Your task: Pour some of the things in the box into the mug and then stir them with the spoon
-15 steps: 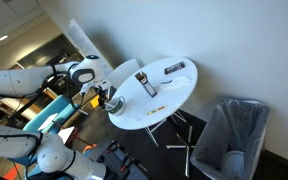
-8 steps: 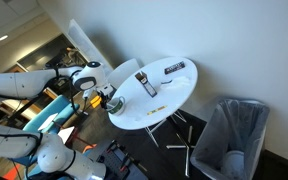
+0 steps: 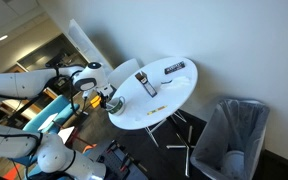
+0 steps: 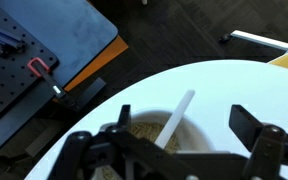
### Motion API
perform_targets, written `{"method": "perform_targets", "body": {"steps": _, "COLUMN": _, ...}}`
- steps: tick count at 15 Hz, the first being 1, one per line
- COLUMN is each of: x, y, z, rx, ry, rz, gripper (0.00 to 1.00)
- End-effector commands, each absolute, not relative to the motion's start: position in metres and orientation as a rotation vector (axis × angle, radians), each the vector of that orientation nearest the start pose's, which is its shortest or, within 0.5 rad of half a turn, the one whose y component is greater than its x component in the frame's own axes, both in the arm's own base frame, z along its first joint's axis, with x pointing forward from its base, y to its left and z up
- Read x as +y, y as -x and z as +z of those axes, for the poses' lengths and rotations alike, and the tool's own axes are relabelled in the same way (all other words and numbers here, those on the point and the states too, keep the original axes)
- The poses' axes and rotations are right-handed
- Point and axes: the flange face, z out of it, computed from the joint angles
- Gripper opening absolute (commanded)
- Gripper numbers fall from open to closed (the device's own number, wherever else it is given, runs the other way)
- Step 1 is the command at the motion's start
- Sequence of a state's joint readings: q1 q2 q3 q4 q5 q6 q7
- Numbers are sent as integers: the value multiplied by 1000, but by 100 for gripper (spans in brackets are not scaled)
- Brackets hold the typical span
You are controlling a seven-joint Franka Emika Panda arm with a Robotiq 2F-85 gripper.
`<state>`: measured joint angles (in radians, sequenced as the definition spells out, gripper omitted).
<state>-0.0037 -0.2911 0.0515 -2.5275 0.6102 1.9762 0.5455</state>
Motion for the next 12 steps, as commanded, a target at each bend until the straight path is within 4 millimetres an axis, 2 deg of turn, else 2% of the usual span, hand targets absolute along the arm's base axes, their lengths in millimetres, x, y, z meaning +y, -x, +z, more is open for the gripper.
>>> {"method": "perform_targets", "body": {"steps": 1, "x": 56, "y": -406, "z": 369, "rx": 1109, "ry": 2409, "rz": 617, "gripper": 100}}
{"method": "perform_targets", "body": {"steps": 4, "x": 55, "y": -407, "z": 373, "rx": 1100, "ry": 2380, "rz": 660, "gripper": 100}}
{"method": "perform_targets", "body": {"steps": 11, "x": 58, "y": -414, "z": 364, "rx": 1113, "ry": 2334, "rz": 730, "gripper": 100}}
{"method": "perform_targets", "body": {"steps": 12, "x": 59, "y": -416, "z": 361, "rx": 1117, "ry": 2333, "rz": 736, "gripper": 88}}
